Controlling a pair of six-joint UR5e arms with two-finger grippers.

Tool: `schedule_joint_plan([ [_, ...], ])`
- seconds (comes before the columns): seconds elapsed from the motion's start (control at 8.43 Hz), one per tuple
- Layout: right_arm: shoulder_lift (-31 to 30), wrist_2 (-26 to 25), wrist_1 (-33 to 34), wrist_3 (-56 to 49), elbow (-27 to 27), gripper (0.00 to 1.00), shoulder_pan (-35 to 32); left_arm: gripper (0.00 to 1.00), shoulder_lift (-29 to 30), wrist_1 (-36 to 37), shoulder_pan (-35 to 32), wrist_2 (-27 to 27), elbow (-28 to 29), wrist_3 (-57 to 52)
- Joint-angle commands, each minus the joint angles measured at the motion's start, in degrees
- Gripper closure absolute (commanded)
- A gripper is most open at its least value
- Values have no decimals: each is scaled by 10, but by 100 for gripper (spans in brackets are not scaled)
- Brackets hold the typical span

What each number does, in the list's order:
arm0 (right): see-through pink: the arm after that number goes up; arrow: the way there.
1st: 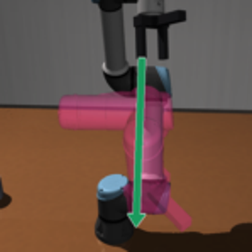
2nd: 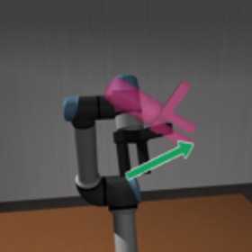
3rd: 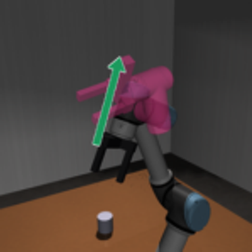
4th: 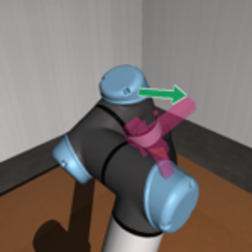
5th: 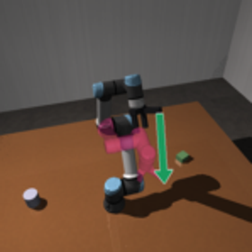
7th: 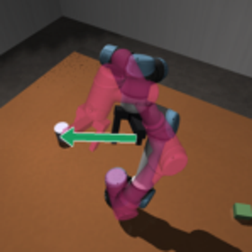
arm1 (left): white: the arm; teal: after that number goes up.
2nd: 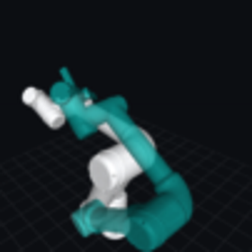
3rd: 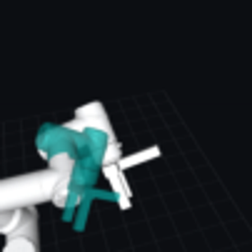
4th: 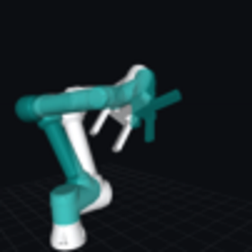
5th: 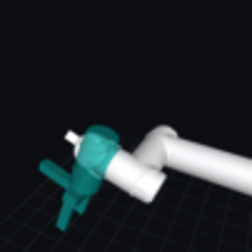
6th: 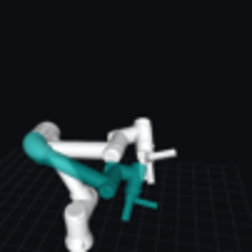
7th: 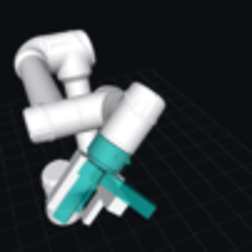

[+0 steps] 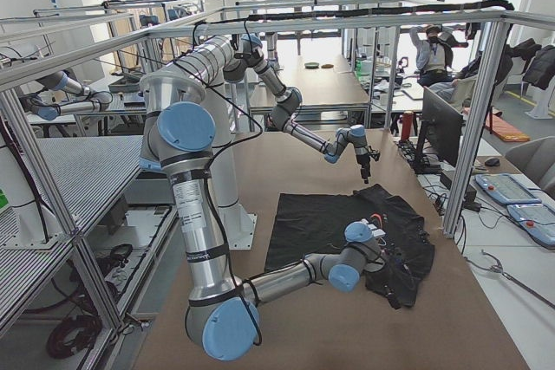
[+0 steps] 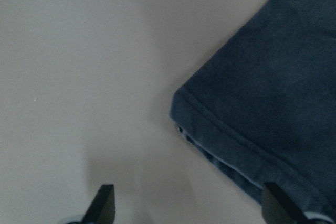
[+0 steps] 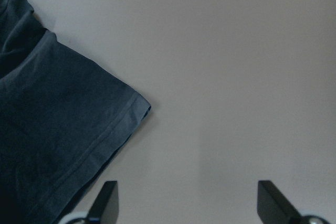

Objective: Fold clothes
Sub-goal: 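Grasp the sleeve nearest the left gripper and fold it onto the shirt body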

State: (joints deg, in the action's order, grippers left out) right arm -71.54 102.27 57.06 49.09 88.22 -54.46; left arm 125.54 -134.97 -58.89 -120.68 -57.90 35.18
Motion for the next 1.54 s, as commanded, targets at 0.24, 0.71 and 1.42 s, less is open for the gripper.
schedule_joint_plan([
  [0.24, 1, -4, 0, 0, -4, 6, 5, 25, 74, -6, 3, 10, 97, 3],
  [0.71, 2, -6, -1, 0, -8, 6, 5, 62, 77, -6, 3, 18, 108, 3],
  [1.42, 2, -7, -1, 0, -6, 6, 6, 100, 79, -4, -8, 4, 56, 40],
])
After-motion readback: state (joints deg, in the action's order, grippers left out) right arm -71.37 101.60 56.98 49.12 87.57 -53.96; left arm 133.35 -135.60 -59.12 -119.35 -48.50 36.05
